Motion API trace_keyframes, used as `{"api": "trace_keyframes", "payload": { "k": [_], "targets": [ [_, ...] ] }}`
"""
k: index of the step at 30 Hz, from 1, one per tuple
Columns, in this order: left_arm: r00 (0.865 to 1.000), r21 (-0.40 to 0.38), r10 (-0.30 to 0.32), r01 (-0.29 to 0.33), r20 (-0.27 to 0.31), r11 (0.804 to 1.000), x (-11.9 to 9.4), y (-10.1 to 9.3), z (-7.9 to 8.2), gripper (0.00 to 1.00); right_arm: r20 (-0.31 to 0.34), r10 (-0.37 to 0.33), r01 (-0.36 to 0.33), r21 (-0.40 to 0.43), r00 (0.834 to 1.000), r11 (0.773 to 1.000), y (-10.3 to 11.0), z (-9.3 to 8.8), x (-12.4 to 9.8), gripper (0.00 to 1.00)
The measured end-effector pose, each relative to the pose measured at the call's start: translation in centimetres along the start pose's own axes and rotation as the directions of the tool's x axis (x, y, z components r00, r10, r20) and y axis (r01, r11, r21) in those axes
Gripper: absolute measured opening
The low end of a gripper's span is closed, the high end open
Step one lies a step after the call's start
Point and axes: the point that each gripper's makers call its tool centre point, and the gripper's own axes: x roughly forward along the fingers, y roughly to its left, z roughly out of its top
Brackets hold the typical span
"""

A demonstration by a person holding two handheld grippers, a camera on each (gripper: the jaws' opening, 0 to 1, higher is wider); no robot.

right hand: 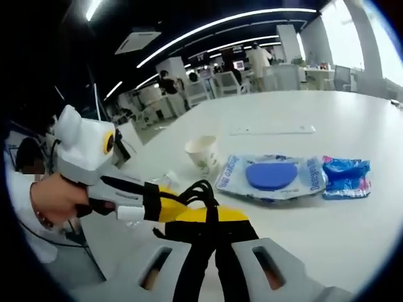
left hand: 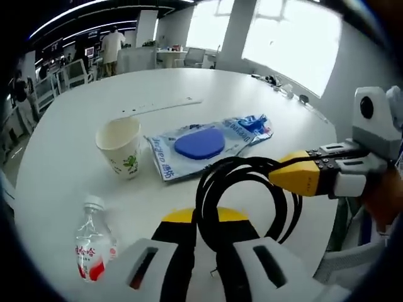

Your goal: Arrange the tabletop items into an orderly group along one side of the table until the central work area is clear of visible clutter.

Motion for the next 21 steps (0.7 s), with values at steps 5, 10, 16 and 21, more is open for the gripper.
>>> {"api": "trace_keyframes", "payload": {
  "k": [5,10,16,21],
  "targets": [
    [0.998,-0.003,-0.05,0.05,0.044,0.999,-0.4,-2.0,2.2,0.07,0.029,-0.008,0.007,0.01,1.0,1.0,-1.1,1.4,-2.1,0.0],
    [0.994,0.0,-0.089,0.089,0.07,0.996,-0.4,-3.9,3.7,0.07,0.046,-0.019,0.019,0.013,0.999,1.0,-2.0,2.5,-3.8,0.0],
    [0.984,0.035,-0.155,0.153,0.09,0.988,0.1,-6.8,6.2,0.07,0.077,-0.057,0.054,0.03,0.995,0.998,-4.0,3.7,-6.4,0.0],
    [0.974,0.062,-0.206,0.201,0.095,0.978,0.8,-9.1,8.2,0.08,0.102,-0.098,0.094,0.042,0.99,0.995,-6.0,4.5,-8.2,0.0]
  ]
}}
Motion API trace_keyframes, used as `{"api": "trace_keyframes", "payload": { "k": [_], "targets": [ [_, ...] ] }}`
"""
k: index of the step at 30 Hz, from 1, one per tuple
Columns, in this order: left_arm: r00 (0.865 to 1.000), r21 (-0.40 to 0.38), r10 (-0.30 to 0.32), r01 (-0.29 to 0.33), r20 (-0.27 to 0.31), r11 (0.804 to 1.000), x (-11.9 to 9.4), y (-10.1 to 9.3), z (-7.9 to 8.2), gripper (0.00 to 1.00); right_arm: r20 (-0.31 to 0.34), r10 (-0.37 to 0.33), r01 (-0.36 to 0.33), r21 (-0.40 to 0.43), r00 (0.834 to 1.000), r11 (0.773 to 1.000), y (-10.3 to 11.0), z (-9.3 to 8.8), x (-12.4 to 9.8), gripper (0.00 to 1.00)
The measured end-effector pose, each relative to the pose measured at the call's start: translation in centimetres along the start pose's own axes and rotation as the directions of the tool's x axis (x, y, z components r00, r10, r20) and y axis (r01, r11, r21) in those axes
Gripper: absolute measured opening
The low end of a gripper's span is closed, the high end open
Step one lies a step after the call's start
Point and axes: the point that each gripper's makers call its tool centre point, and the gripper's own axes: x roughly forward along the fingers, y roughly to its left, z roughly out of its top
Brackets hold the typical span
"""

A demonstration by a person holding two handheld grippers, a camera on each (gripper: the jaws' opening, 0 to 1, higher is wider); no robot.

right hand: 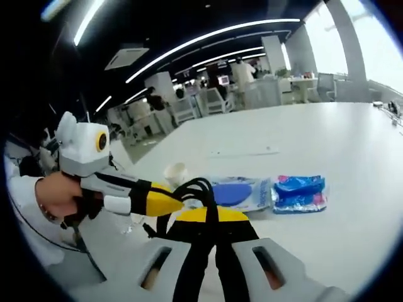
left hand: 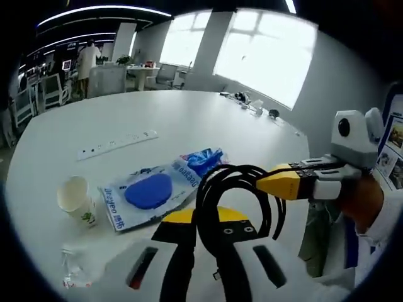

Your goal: Arrange the tabletop items into an orderly group along one side of the table until the central work area is clear of visible clutter.

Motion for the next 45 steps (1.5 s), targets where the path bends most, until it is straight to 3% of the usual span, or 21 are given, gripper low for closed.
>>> {"api": "trace_keyframes", "payload": {
  "k": [8,21,30,45],
  "targets": [
    [0.997,0.022,-0.073,0.073,0.004,0.997,2.6,-2.8,2.5,0.08,0.022,-0.065,0.065,0.008,0.998,0.998,-4.0,1.1,-1.6,0.0],
    [0.99,0.005,-0.135,0.135,-0.038,0.991,7.0,-5.4,3.1,0.07,0.002,-0.139,0.139,0.036,0.99,0.99,-10.1,0.8,-2.4,0.0],
    [0.986,-0.041,-0.139,0.136,-0.09,0.99,10.3,-5.7,1.5,0.07,-0.053,-0.172,0.174,0.058,0.984,0.983,-13.3,-1.2,-1.7,0.0],
    [0.974,-0.133,-0.11,0.084,-0.2,0.988,15.4,-4.1,-2.6,0.07,-0.182,-0.172,0.183,0.045,0.968,0.982,-16.6,-6.1,1.3,0.0]
  ]
}}
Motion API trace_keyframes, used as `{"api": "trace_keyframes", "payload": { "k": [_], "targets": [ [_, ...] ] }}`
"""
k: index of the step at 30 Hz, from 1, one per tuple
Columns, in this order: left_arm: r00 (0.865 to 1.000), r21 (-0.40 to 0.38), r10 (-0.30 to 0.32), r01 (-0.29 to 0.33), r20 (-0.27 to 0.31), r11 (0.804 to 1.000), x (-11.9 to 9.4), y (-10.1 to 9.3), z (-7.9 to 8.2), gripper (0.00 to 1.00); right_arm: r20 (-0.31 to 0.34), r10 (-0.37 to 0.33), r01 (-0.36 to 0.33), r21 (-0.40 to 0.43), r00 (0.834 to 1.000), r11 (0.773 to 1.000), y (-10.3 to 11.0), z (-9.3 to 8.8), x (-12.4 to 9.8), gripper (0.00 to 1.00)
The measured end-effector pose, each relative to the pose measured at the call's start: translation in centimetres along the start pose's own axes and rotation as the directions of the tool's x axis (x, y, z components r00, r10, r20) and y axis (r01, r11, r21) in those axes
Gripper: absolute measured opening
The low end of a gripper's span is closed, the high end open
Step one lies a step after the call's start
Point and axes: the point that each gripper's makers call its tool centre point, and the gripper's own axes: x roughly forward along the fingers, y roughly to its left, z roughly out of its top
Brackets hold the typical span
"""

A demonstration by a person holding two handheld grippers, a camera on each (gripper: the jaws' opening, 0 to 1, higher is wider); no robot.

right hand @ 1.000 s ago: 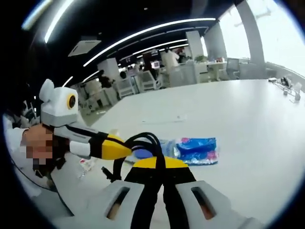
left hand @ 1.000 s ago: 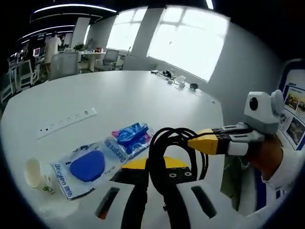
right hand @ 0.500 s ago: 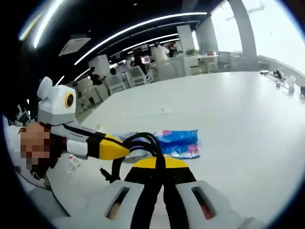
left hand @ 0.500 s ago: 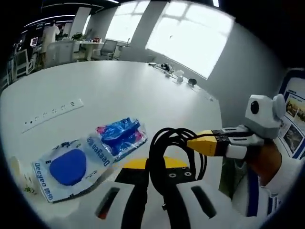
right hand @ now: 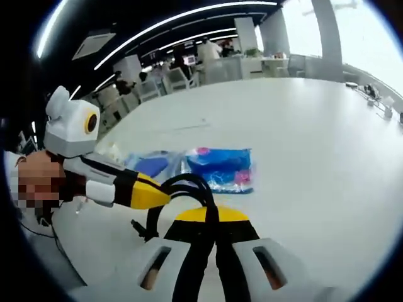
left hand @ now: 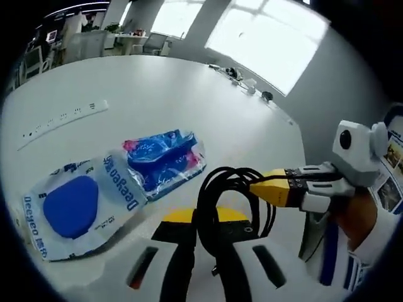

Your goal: Arrange the tabletop items into an orderly group along one side of the table until the central work area is clear of visible clutter.

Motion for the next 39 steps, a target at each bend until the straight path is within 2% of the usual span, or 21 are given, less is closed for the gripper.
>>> {"api": "trace_keyframes", "payload": {
  "k": [3,8,12,31,39],
  "targets": [
    [1.0,-0.027,0.003,-0.004,-0.019,1.0,0.9,0.3,-0.6,0.07,-0.019,-0.002,0.003,0.003,1.0,1.0,-0.3,-0.7,0.5,0.0],
    [0.999,-0.038,0.011,-0.013,-0.031,0.999,2.0,0.8,-0.9,0.07,-0.037,-0.005,0.005,0.011,0.999,1.0,-1.7,-1.2,1.9,0.0],
    [0.999,-0.038,0.025,-0.027,-0.039,0.999,2.6,1.2,-1.1,0.08,-0.049,-0.008,0.008,0.013,0.999,1.0,-1.9,-1.7,2.3,0.0],
    [0.994,-0.053,0.094,-0.097,-0.06,0.994,4.2,2.7,-2.0,0.1,-0.077,-0.007,0.012,0.062,0.997,0.998,-3.0,-3.4,4.1,0.0],
    [0.994,-0.064,0.108,-0.109,-0.015,0.992,3.9,3.0,-1.4,0.12,-0.077,-0.012,0.017,0.06,0.997,0.998,-3.3,-3.5,4.4,0.0]
  ]
}}
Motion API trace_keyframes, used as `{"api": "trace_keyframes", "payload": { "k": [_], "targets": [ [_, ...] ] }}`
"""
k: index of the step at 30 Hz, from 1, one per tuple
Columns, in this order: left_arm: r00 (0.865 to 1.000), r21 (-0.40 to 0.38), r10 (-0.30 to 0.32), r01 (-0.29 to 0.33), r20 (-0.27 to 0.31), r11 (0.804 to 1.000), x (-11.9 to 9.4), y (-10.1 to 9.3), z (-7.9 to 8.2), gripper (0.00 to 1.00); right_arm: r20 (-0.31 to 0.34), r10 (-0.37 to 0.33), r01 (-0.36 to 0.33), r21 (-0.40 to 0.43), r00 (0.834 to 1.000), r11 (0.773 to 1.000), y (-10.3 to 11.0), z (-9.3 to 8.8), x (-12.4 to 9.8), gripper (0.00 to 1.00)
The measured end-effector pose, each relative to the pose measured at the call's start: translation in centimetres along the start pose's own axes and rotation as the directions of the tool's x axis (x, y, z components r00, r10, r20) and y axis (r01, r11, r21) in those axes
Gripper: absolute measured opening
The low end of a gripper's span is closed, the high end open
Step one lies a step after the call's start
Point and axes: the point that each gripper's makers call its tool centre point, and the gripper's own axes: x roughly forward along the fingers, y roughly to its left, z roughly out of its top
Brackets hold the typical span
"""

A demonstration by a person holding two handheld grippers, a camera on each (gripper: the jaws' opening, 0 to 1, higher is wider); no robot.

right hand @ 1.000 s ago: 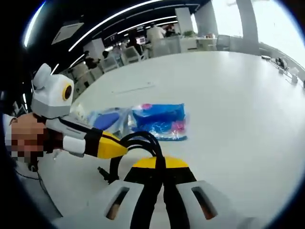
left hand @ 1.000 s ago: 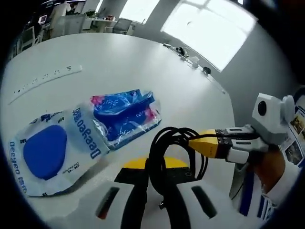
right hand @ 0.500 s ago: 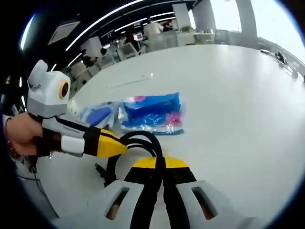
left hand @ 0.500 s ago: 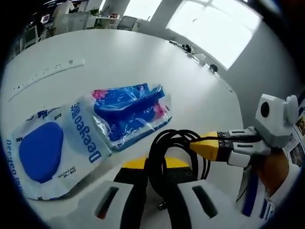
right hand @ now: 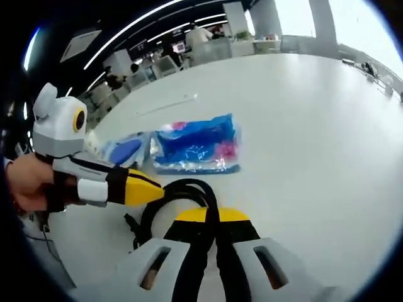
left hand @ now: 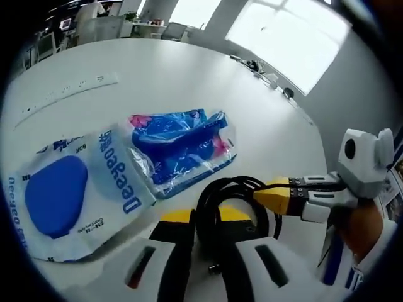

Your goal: Arrange the tabletop items into an orderly group along one side of the table until the central work area is clear of visible clutter.

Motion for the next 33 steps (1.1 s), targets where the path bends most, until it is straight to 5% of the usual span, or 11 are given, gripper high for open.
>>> {"api": "trace_keyframes", "payload": {
  "k": [18,33],
  "targets": [
    [1.0,0.03,-0.019,0.018,0.021,0.999,-1.3,-1.1,0.1,0.26,0.03,-0.021,0.021,-0.017,0.999,1.0,-0.1,0.4,-0.5,0.04],
    [0.999,0.076,-0.04,0.038,0.033,0.996,-2.2,-1.8,0.5,0.34,0.075,-0.056,0.059,-0.036,0.996,0.998,0.2,1.6,-1.7,0.2]
  ]
}}
